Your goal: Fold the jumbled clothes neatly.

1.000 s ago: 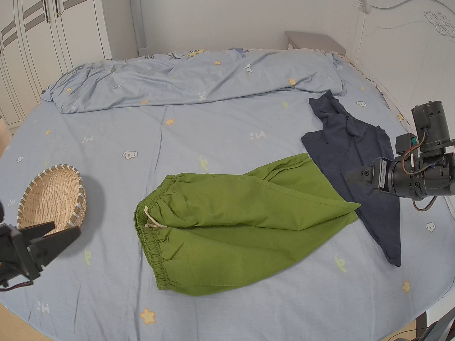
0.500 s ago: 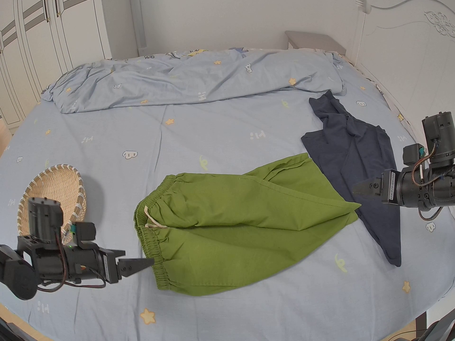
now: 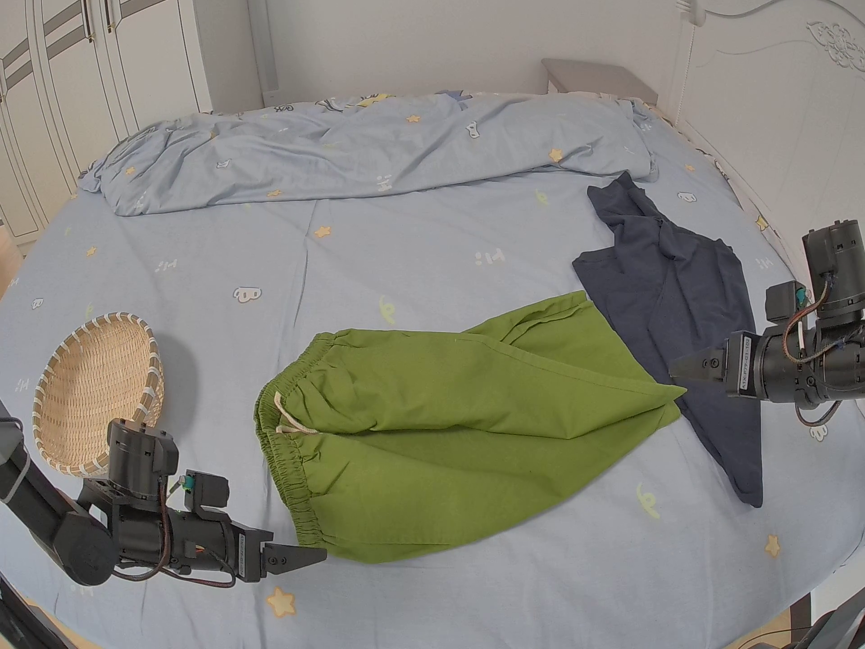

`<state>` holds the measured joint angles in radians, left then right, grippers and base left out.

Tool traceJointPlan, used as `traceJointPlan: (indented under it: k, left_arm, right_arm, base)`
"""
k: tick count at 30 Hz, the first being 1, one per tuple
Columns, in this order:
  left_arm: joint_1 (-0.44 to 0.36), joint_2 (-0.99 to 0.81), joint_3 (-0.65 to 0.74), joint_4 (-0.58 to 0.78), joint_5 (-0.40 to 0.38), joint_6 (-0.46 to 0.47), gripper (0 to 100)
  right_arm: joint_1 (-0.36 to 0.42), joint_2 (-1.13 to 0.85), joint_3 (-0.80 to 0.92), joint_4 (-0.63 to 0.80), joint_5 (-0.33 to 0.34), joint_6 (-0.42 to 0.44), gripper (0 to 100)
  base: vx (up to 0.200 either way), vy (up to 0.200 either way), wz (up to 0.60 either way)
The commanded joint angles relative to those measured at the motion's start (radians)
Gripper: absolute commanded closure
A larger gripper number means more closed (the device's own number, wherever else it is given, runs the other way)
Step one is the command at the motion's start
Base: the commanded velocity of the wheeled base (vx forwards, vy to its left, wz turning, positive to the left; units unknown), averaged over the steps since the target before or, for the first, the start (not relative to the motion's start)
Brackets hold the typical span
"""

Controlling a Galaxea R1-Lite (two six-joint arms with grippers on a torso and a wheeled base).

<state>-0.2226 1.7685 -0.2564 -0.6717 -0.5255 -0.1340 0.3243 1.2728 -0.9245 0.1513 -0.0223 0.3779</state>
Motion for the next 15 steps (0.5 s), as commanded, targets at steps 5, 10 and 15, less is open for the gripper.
traceJointPlan:
  k: [5, 10, 15]
  left_arm:
    - [-0.037, 0.106, -0.015, -0.026, -0.001, -0.001, 0]
    - [-0.043, 0.146, -0.029, -0.095, -0.001, -0.001, 0]
    - [-0.058, 0.146, -0.041, -0.106, -0.001, -0.001, 0]
  right_arm:
    - [0.002, 0.017, 0.018, -0.006, -0.004, -0.01, 0]
    - [0.002, 0.017, 0.019, -0.006, -0.004, -0.01, 0]
    - [0.002, 0.017, 0.019, -0.006, -0.002, -0.01, 0]
  base:
    - [0.0, 0.0, 0.0]
    - [0.0, 0.0, 0.0]
    - [0.0, 0.0, 0.0]
